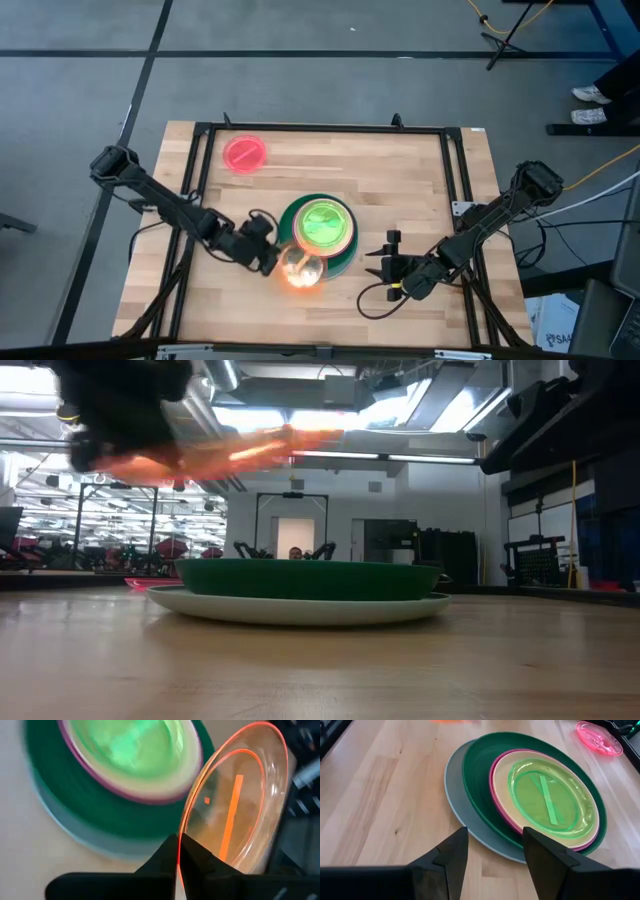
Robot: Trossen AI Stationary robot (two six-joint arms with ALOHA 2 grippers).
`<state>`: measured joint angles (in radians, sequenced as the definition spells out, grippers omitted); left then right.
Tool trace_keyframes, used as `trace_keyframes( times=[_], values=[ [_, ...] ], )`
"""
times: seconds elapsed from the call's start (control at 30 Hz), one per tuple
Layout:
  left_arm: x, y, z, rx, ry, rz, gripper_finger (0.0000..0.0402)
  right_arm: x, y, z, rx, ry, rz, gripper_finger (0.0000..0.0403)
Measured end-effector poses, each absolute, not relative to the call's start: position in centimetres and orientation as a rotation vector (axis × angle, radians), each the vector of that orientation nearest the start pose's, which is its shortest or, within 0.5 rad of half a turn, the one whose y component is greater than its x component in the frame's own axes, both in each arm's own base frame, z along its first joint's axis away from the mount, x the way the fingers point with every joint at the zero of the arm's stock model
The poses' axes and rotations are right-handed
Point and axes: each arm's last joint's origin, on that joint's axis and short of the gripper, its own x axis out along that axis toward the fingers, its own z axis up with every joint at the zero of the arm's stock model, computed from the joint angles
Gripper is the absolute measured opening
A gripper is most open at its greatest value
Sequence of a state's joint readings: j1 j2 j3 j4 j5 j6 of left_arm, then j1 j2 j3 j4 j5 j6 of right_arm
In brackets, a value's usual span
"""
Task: Stack plastic plates
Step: Stack the transparent orange plate on top of the transparent green plate
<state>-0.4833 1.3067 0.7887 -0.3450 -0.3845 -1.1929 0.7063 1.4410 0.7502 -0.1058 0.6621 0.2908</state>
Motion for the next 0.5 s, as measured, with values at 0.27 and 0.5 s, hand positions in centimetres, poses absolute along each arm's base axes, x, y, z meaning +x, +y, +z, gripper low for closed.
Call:
trace_keyframes(
  times=[0.27, 0.5],
  values=[
    [24.5, -7.1, 21.9, -0.629, 0.586, 0.55, 0.0007, 22.2, 16.6, 19.1, -0.219, 0.609, -0.047, 0.0182],
    [25.5, -4.0, 21.7, -0.551, 0.557, 0.658, 0.0007, 22.2, 16.6, 19.1, -0.219, 0.609, -0.047, 0.0182]
  ],
)
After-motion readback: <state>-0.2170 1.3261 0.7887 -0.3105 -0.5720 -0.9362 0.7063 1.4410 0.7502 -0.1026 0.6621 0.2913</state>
